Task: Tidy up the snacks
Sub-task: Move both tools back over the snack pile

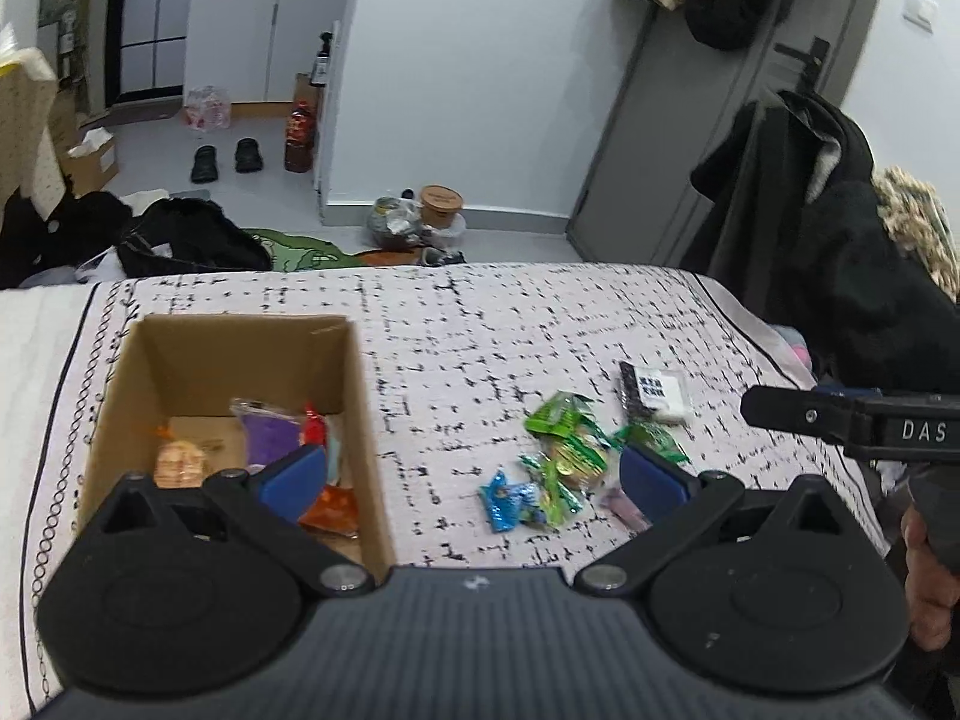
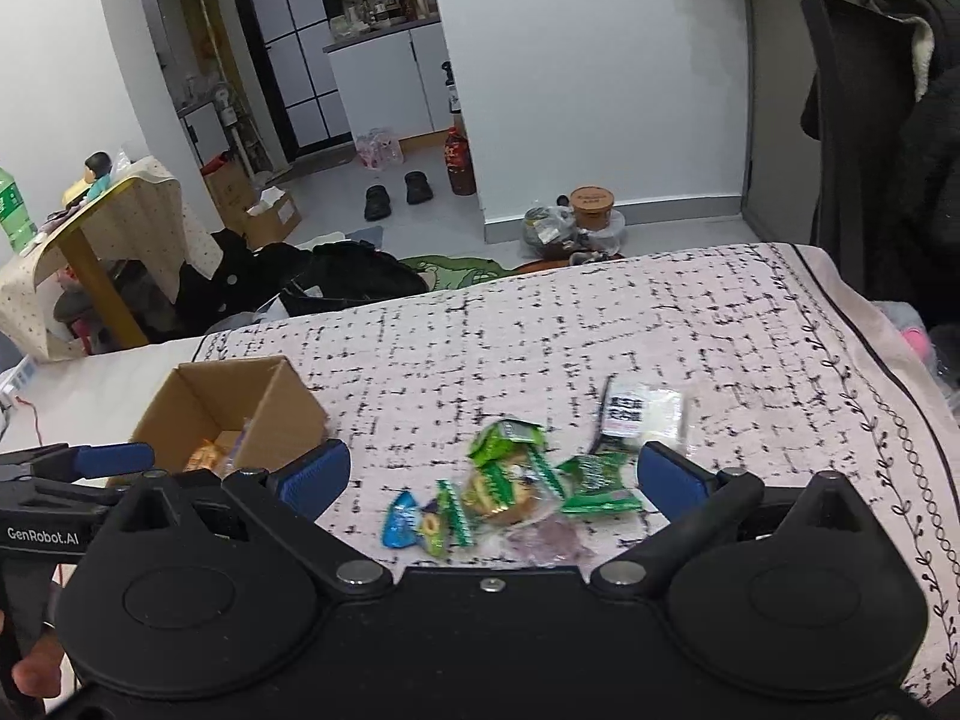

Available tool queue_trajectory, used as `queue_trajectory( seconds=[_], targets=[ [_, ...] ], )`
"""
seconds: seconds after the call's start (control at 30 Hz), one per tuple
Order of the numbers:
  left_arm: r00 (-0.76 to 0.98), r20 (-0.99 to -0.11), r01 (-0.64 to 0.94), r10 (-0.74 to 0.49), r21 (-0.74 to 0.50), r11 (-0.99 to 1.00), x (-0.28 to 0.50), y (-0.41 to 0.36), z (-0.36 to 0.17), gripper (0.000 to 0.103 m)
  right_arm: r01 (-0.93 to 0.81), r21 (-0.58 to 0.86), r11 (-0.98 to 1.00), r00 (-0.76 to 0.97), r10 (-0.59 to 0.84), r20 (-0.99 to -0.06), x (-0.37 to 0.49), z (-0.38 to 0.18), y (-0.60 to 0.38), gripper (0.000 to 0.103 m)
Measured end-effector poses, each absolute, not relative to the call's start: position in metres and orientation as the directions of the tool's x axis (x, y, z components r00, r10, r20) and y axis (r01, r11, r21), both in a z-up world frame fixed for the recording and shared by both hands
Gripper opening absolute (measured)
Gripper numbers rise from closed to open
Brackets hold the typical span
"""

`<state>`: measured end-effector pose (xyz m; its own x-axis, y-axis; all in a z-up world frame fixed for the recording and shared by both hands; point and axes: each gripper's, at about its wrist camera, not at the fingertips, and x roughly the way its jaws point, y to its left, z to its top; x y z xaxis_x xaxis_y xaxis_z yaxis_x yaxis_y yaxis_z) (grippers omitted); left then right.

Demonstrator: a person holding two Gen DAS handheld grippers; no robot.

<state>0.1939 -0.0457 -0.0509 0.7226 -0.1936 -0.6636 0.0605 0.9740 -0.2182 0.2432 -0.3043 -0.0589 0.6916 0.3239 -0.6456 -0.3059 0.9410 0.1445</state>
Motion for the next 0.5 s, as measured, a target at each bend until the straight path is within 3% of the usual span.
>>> queue_trajectory(
  seconds=[0.5],
  targets=[
    [0.673, -0.711, 0.136, -0.204, -0.152, 0.979, 0.209, -0.090, -0.062, 0.103, -0.283, 0.185, 0.941, 0.656, 0.331, -0.679, 0.248, -0.082, -0.354, 0.103]
  ],
)
